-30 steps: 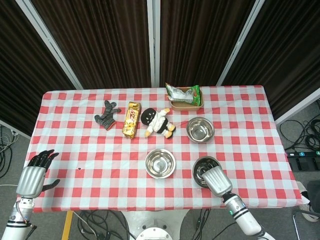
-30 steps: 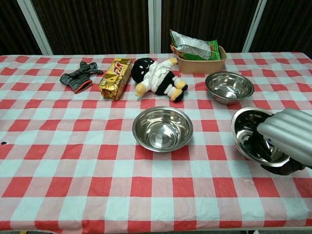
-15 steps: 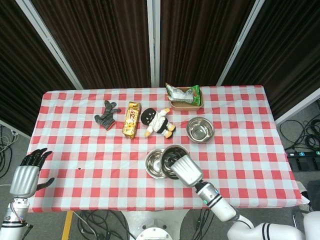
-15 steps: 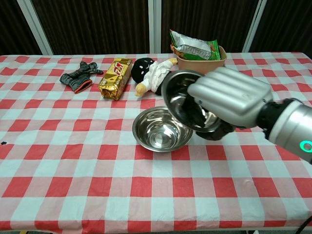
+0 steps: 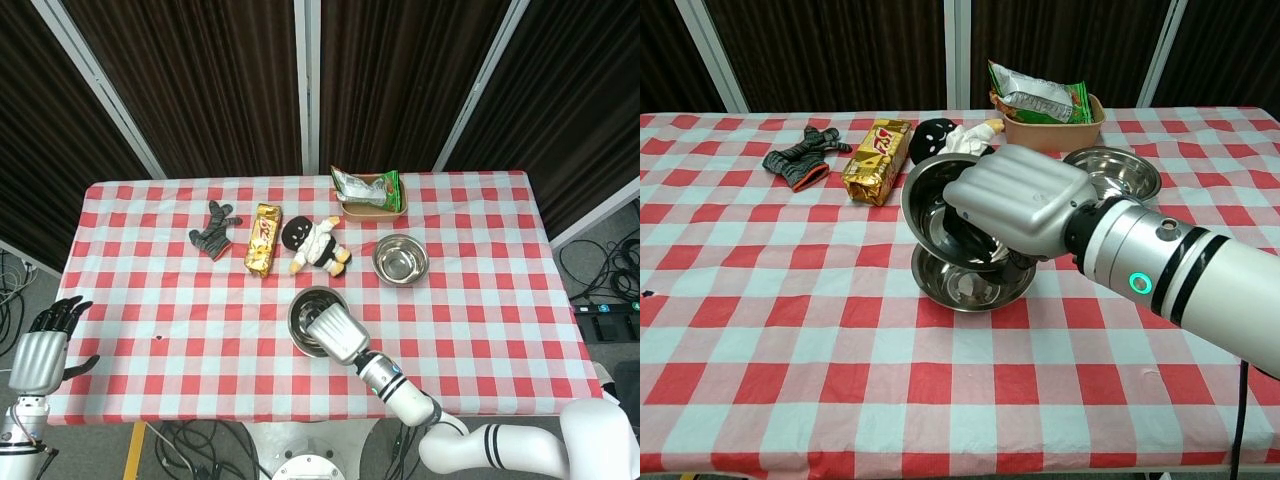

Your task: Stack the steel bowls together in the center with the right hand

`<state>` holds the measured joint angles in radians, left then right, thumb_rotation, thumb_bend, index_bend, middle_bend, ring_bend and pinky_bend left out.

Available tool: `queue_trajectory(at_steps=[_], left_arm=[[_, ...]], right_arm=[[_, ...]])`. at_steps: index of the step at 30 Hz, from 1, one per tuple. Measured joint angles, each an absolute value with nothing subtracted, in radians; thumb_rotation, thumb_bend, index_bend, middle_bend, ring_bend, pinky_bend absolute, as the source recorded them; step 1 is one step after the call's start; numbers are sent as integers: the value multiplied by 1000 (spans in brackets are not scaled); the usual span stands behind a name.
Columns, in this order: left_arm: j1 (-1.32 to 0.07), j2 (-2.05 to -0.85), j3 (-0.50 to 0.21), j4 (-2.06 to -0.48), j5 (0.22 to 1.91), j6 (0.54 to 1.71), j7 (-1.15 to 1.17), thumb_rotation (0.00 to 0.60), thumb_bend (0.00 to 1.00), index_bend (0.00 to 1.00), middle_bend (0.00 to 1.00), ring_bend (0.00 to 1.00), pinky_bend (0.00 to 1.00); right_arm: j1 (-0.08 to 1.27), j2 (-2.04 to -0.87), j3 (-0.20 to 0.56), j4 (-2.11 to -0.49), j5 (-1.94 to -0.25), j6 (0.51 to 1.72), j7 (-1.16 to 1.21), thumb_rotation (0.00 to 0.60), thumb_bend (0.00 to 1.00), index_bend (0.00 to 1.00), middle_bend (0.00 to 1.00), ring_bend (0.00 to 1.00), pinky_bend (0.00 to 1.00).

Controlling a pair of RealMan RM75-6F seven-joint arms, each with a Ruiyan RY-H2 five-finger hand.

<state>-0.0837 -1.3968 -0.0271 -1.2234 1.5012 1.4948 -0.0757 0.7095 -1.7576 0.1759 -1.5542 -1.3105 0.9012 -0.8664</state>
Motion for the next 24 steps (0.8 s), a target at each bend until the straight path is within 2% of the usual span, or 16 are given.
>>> queue_trajectory(at_steps=[3,6,10,17,24], left_arm=[[-85,-1399,-28,-1217,1500,1491,-86,600,137,226,245,152,223],[-86,-1402,-28,-1211,1501,1488,-90,600,137,227,245,152,223],[-86,-1403,-29,-1209,1501,1491,-93,600,136,226,245,152,223],[-89,-1399,-30,-1217,1506,1491,-92,600,136,226,245,152,223],[-96,-1398,-31,-1234,1513,1490,-86,600,136,227,245,151,223]], right_arm=[[718,-1757,170,-1550,-1290,896,-871,600,79,678,570,506,445],[729,-1749,164,-1551,-1266,888,-874,600,3,607,519,480,439],[740,-1734,155,-1560,-1238,884,-879,600,0,532,467,435,421],[731,-1672,154,-1640,-1255,953,-864,600,0,524,465,432,419],[691,-1519,172,-1719,-1277,1050,-824,600,0,523,468,420,414]])
